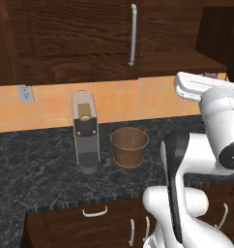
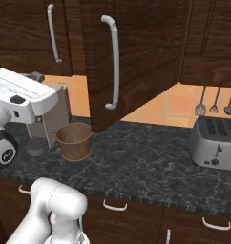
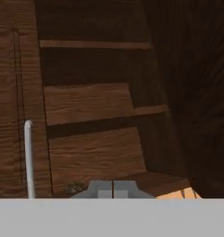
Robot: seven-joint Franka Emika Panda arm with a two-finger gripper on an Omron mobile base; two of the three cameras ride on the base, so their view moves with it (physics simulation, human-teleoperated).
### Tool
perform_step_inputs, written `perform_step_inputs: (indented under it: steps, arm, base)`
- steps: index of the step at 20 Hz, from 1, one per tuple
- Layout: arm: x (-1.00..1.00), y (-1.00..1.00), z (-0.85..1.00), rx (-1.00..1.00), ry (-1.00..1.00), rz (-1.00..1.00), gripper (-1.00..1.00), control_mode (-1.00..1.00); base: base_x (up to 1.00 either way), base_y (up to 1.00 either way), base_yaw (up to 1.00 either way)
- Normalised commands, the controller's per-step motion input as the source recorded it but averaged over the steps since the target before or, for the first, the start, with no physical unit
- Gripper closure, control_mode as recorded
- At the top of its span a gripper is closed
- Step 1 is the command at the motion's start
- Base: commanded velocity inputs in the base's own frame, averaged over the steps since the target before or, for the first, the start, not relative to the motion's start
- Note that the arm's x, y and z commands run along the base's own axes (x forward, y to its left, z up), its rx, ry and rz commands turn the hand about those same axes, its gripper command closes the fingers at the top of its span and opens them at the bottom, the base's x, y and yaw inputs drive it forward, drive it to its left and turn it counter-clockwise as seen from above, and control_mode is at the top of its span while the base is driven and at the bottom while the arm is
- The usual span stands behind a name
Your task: Open the cabinet, pick up the bread from the cabinet and place it in the basket. Then move the basket to the dining counter.
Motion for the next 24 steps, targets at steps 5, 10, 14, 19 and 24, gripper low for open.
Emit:
perform_step_inputs:
  steps: [5, 10, 14, 19, 24]
  arm:
    - [0.81, -0.36, -0.04, 0.03, 0.06, -0.43, 1.00, -1.00]
    - [0.61, -0.90, -0.01, 0.25, 0.09, -0.06, 1.00, -1.00]
    - [0.33, -0.97, 0.00, 0.21, 0.01, -0.02, 1.00, -1.00]
    - [-0.13, -1.00, 0.00, 0.19, -0.04, -0.10, 1.00, -1.00]
    - [-0.22, -1.00, 0.02, 0.25, -0.07, -0.11, 1.00, -1.00]
  base:
    - [0.00, 0.00, 0.00]
    - [0.00, 0.00, 0.00]
    - [0.00, 0.00, 0.00]
    - [0.00, 0.00, 0.00]
    - [0.00, 0.00, 0.00]
